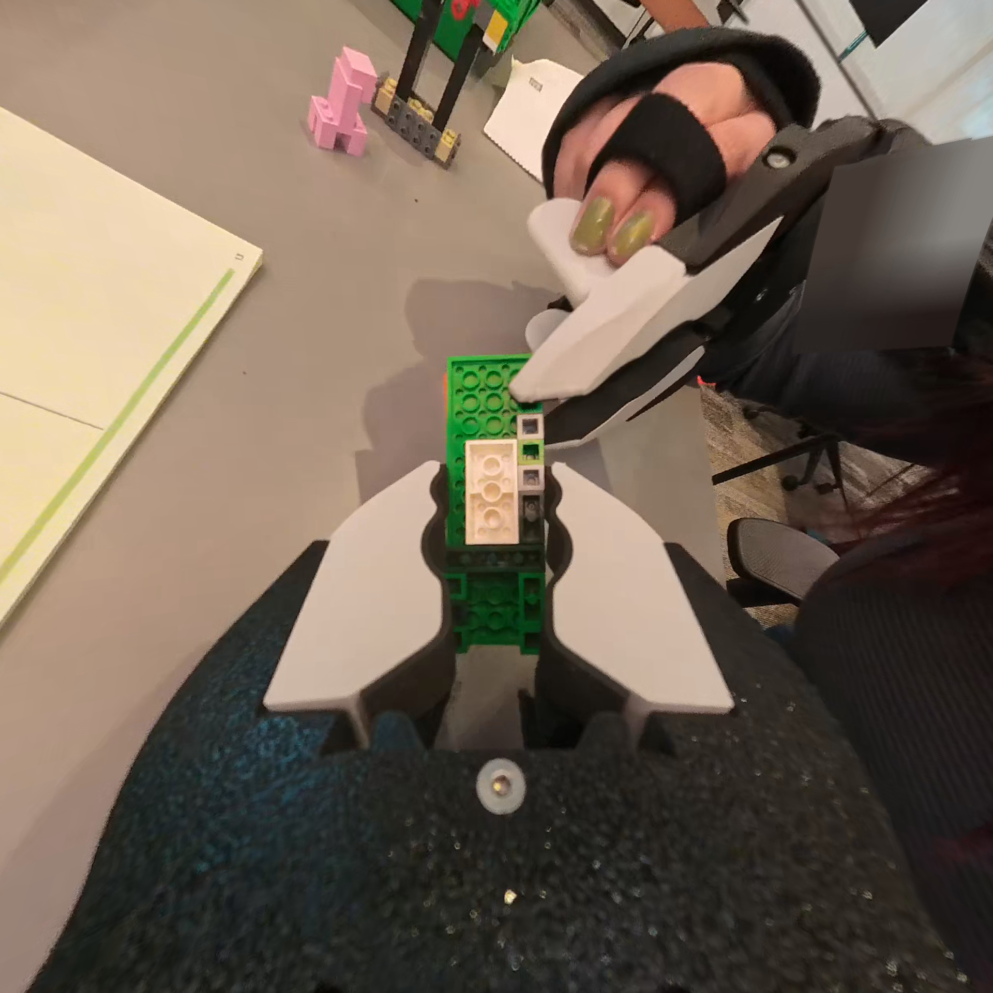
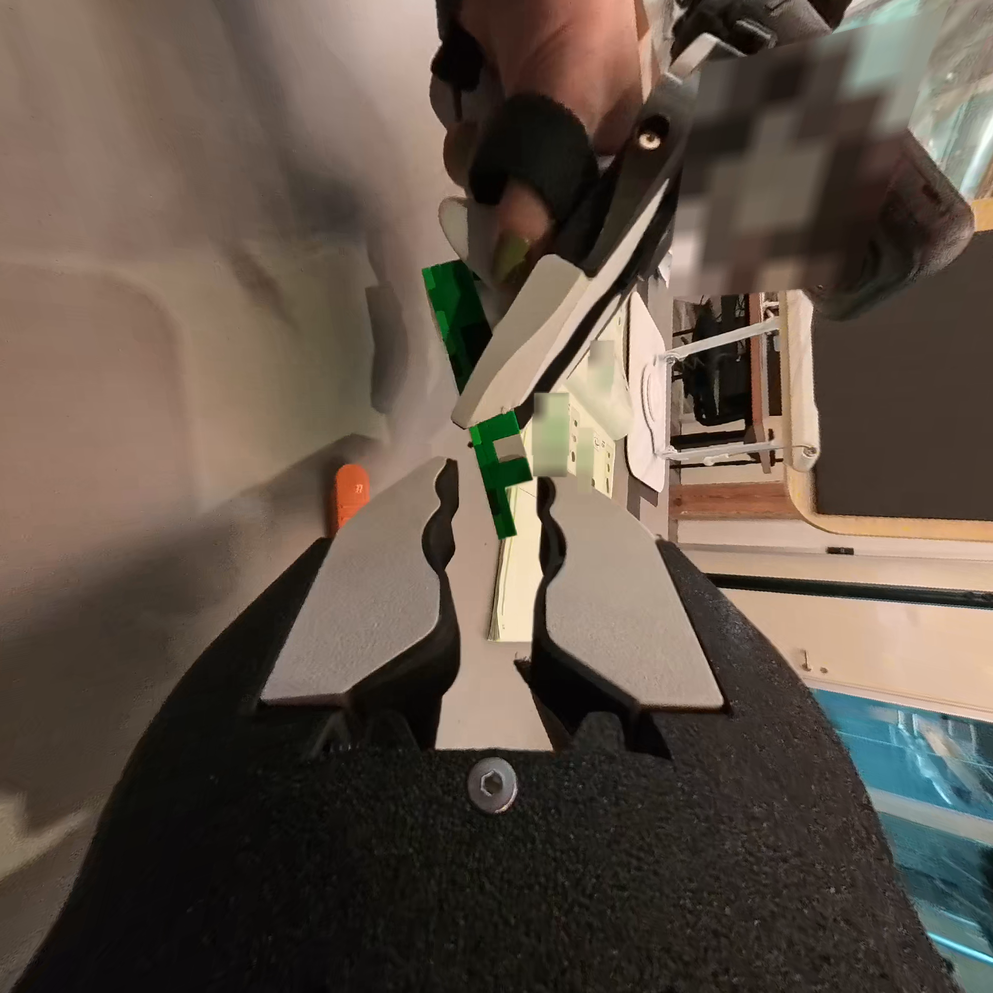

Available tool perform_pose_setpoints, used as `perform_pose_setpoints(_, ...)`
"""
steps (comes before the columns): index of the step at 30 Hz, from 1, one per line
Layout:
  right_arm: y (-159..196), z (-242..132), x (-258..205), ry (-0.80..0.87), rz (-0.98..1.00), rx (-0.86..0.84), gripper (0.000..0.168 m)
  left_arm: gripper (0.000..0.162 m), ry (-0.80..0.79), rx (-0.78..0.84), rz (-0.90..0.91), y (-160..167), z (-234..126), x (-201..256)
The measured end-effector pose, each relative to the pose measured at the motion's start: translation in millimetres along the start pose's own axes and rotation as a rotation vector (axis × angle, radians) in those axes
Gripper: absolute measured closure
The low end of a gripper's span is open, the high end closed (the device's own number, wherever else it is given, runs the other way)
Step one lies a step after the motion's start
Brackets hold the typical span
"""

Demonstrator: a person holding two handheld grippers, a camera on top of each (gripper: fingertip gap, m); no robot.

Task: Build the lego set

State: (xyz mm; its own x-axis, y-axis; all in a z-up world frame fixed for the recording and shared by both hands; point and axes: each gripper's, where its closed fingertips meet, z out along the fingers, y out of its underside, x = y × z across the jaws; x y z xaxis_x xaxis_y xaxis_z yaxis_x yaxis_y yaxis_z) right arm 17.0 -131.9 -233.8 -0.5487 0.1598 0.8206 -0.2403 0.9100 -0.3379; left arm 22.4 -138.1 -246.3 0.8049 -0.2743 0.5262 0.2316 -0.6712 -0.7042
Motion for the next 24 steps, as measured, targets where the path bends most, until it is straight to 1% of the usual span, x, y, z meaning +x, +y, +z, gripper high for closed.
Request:
perform_pose_setpoints(2,-1,0,0,0.010,-0.017,0.003,0.150,0.129,-0.002,-0.012,0.006,2,1,1)
perform_pose_setpoints(12,3,1,-13,-0.088,-0.072,-0.044,0.151,0.129,-0.013,-0.076,0.009,12,9,-1)
perform_pose_setpoints(17,5,3,-21,-0.122,-0.107,-0.072,0.151,0.129,-0.044,-0.115,0.025,19,14,-5)
perform_pose_setpoints(19,6,6,-17,-0.094,-0.056,-0.076,0.151,0.129,-0.061,-0.081,0.031,15,11,-8)
perform_pose_setpoints(21,10,4,-9,-0.070,0.047,-0.073,0.148,0.129,-0.111,-0.033,0.065,7,7,-14)
perform_pose_setpoints(23,14,-1,3,-0.042,0.185,-0.059,0.133,0.129,-0.206,0.011,0.146,-1,0,-24)
perform_pose_setpoints(24,14,-6,9,-0.024,0.255,-0.027,0.130,0.129,-0.234,0.030,0.190,-5,-3,-26)
